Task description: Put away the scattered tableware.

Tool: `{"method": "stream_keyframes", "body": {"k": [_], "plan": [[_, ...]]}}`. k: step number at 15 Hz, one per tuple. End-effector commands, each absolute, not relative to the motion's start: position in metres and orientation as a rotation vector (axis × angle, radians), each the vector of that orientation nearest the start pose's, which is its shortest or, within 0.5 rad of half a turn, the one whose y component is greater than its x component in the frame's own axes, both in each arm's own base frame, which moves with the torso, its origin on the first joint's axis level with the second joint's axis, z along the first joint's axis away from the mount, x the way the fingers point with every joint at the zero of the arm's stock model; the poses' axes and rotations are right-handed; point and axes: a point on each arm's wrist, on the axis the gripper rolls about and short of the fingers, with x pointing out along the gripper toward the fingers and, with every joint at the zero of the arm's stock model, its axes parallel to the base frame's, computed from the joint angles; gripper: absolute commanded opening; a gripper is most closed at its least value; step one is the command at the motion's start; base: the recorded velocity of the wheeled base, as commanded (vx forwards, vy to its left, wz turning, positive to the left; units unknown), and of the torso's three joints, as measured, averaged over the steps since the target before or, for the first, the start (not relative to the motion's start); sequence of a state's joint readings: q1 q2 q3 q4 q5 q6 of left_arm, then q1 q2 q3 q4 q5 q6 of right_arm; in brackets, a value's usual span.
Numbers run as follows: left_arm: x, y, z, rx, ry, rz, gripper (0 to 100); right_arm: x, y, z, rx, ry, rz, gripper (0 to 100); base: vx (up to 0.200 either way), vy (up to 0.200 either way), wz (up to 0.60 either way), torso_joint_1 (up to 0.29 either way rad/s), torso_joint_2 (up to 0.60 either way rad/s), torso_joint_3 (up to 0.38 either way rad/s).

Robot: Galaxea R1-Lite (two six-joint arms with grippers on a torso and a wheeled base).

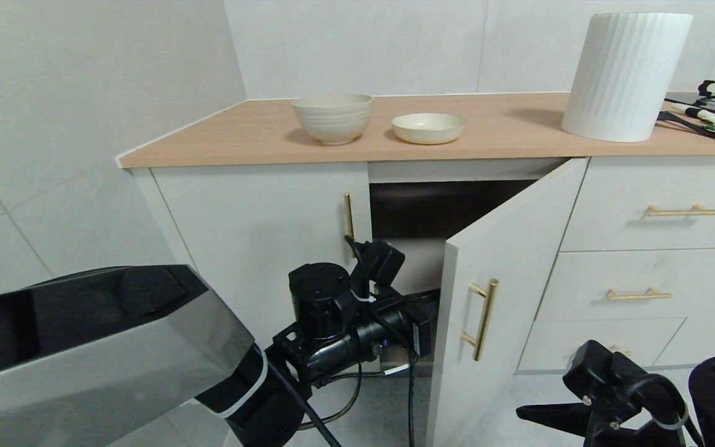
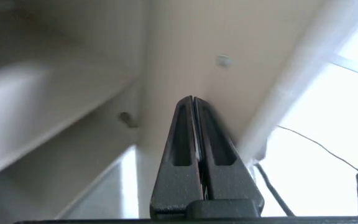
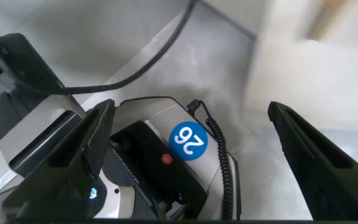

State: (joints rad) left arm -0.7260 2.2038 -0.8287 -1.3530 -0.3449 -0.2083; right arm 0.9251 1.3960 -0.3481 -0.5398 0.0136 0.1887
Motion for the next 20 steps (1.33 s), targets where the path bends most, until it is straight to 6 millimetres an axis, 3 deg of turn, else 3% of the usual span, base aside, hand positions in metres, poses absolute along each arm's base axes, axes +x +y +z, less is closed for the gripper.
{"method": "stream_keyframes", "body": {"k": [1, 9, 11, 12, 15, 17, 20], "plan": [[0.287, -0.263, 0.082, -0.185, 0.13, -1.062, 0, 0.114, 0.152, 0.132, -0.061, 0.557, 0.867, 100, 0.0, 0.0, 0.0, 0.0, 0.0, 0.0], [0.3, -0.271, 0.079, -0.181, 0.143, -1.052, 0, 0.114, 0.153, 0.132, -0.061, 0.556, 0.872, 100, 0.0, 0.0, 0.0, 0.0, 0.0, 0.0], [0.297, -0.284, 0.079, -0.172, 0.159, -1.078, 0, 0.112, 0.153, 0.132, -0.06, 0.559, 0.885, 100, 0.0, 0.0, 0.0, 0.0, 0.0, 0.0], [0.291, -0.294, 0.082, -0.17, 0.163, -1.107, 0, 0.109, 0.154, 0.131, -0.067, 0.563, 0.9, 100, 0.0, 0.0, 0.0, 0.0, 0.0, 0.0], [0.216, -0.334, 0.108, -0.167, 0.15, -1.306, 0, 0.092, 0.149, 0.13, -0.075, 0.542, 0.969, 100, 0.0, 0.0, 0.0, 0.0, 0.0, 0.0], [0.212, -0.33, 0.119, -0.174, 0.127, -1.312, 0, 0.088, 0.146, 0.133, -0.078, 0.516, 0.991, 100, 0.0, 0.0, 0.0, 0.0, 0.0, 0.0], [0.245, -0.289, 0.121, -0.175, 0.132, -1.176, 0, 0.091, 0.148, 0.135, -0.071, 0.505, 0.979, 100, 0.0, 0.0, 0.0, 0.0, 0.0, 0.0]]}}
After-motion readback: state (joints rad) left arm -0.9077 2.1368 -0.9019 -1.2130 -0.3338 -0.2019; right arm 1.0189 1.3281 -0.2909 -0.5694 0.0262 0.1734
